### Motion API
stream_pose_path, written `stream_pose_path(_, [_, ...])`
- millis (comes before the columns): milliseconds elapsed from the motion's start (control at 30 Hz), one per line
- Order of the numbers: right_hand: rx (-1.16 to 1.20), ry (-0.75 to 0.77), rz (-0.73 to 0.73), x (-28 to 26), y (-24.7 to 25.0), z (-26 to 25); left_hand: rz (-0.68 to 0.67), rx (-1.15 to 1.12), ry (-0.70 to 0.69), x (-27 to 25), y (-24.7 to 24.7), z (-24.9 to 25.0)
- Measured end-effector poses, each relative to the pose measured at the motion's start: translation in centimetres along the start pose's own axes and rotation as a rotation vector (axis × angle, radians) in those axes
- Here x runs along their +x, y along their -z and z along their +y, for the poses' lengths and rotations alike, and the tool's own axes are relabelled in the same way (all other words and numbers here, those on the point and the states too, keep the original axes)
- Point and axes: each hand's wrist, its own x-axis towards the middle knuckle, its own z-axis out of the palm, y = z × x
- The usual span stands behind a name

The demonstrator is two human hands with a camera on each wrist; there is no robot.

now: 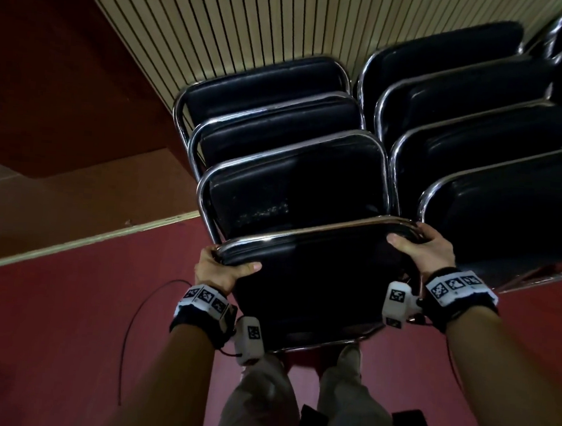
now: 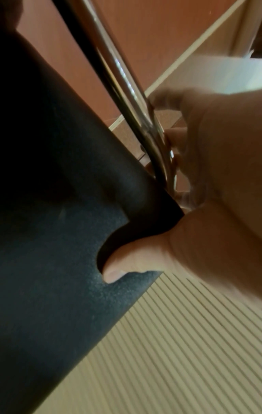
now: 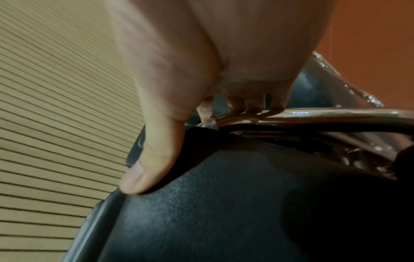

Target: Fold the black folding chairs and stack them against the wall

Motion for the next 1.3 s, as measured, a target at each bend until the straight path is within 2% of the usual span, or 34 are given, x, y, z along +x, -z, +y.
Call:
stream_pose_path(333, [-0.136,0.057,-0.04,0.7,-3.2,-3.1,-0.009,0.111,0.092,2.6,1.0,0.9])
stream_pose_path(500, [-0.159,0.039,-0.051,0.7,-3.7,-3.4,-0.019,0.155,0.059,2.5,0.7,1.8])
stream_pose_path(800, [-0.22,0.041,-0.083,1.4,-3.9,-3.0,-0.006,0.211,0.098,2.6,0.6,2.2])
stream_pose_path(933, [-0.283,-0.023,-0.101,2.8,-4.2,-2.7,0.003,0.219,0.12,3.2,0.3,2.1])
stream_pose_path(1067, [-0.314,0.017,-0.117,3.7,-4.1,-1.4,0.027,0.262,0.144,2.7,-0.2,2.7])
stream_pose_path(1200, [-0.286,0.037,-0.157,2.7,-3.9,-0.4,0.087,0.285,0.136,1.8,-1.1,2.6])
stream_pose_path(1300, [-0.308,0.045,-0.198,1.6,-3.2,-0.1,0.089,0.222,0.09,0.7,-1.4,2.0])
